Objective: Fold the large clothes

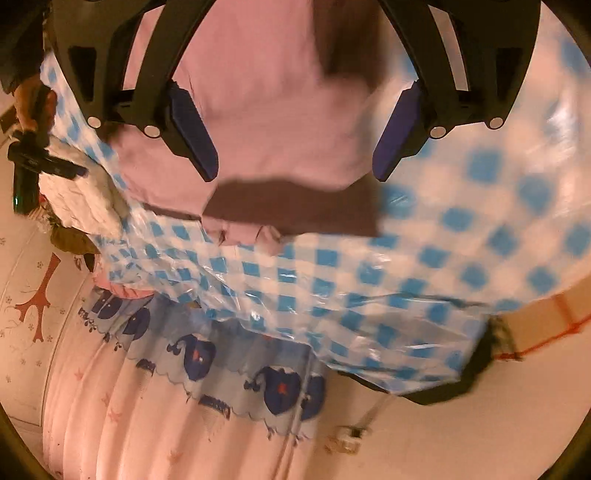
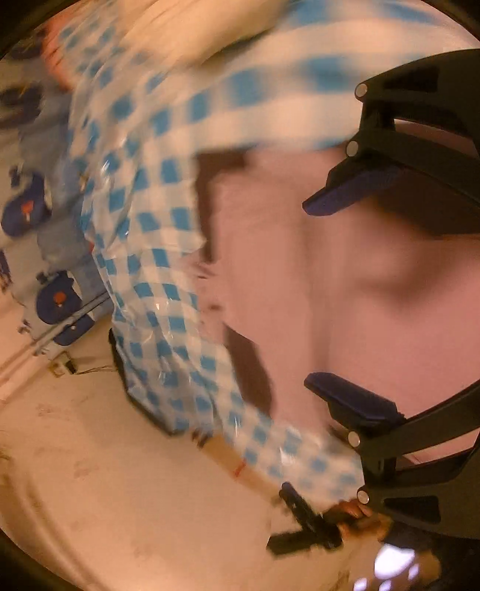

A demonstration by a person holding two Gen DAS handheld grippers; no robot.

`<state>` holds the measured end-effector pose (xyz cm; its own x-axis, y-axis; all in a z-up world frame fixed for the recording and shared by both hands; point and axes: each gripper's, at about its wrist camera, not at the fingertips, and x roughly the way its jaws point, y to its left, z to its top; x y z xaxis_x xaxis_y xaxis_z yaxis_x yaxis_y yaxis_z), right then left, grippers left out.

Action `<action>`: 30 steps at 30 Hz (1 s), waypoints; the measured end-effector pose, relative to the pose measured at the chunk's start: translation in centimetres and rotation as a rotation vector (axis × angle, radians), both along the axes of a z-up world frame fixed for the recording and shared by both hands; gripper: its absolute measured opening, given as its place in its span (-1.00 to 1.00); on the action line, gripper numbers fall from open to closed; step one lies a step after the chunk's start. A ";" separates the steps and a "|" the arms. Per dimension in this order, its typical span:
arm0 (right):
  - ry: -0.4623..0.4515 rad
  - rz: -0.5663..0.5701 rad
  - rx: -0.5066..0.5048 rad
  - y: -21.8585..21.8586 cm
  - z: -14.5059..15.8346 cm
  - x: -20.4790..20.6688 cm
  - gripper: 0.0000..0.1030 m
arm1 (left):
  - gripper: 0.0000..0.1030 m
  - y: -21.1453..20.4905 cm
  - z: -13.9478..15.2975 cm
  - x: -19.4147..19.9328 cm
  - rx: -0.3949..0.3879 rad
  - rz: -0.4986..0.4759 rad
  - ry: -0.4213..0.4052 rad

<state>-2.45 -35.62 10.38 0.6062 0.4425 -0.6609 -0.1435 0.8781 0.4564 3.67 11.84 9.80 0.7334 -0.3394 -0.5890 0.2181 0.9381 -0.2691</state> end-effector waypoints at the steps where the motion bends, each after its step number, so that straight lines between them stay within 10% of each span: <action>1: -0.001 -0.001 -0.074 1.6 -1.2 3.6 0.62 | 0.58 -1.5 -1.7 2.6 0.002 0.008 0.007; 6: 0.233 -0.011 -0.215 1.5 -13.4 12.6 0.64 | 0.56 -4.8 -13.2 12.1 0.129 -0.002 0.301; 12: 0.235 0.071 -0.260 1.8 -11.0 11.5 0.65 | 0.56 -4.8 -11.4 11.1 0.233 -0.034 0.387; 18: 0.258 0.172 -0.047 -4.8 -3.5 -4.7 0.86 | 0.65 4.4 -5.2 -3.7 0.151 -0.142 0.429; 23: 0.472 0.121 0.207 -11.0 -6.1 -20.1 0.86 | 0.66 11.4 -7.2 -14.8 0.083 -0.218 0.544; 30: 0.580 0.215 0.349 -8.5 -8.5 -26.4 0.86 | 0.66 12.4 -10.0 -20.9 0.026 -0.217 0.618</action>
<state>-28.87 -44.11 1.83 0.0750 0.7573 -0.6487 0.0539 0.6465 0.7610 -17.24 24.21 -0.21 0.1734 -0.4221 -0.8898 0.2158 0.8978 -0.3839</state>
